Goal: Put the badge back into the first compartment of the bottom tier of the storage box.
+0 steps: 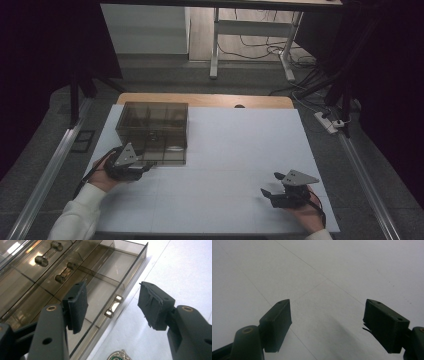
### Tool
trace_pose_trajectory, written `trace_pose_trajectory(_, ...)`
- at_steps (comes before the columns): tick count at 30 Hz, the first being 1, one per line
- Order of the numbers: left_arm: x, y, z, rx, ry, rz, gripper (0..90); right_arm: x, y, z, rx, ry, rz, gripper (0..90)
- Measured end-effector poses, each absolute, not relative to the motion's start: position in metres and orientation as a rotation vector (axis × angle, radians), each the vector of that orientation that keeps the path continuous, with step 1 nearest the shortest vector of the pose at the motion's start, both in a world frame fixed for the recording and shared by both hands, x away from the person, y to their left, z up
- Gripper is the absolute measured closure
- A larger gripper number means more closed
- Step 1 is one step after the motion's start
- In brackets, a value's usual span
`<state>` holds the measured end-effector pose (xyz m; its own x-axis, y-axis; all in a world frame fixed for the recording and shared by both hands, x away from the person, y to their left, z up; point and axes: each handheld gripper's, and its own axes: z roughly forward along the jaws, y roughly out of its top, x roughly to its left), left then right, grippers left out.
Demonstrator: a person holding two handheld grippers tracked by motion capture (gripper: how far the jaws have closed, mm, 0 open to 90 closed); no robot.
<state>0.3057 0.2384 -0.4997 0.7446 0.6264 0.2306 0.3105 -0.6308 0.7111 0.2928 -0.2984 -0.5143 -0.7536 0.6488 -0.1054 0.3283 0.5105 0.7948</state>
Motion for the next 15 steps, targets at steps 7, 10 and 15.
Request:
trace_pose_trajectory(7,0.300,0.241,-0.496,2.269,0.724,0.592,38.7,0.292,-0.298,-0.511,0.810,2.357,1.135,22.1)
trace_pose_trajectory(10,0.298,0.245,-0.496,2.263,0.755,0.585,38.6,0.293,-0.296,-0.510,0.812,2.350,1.149,22.1)
trace_pose_trajectory(15,0.295,0.252,-0.496,2.250,0.810,0.566,38.4,0.293,-0.293,-0.508,0.811,2.343,1.155,22.1)
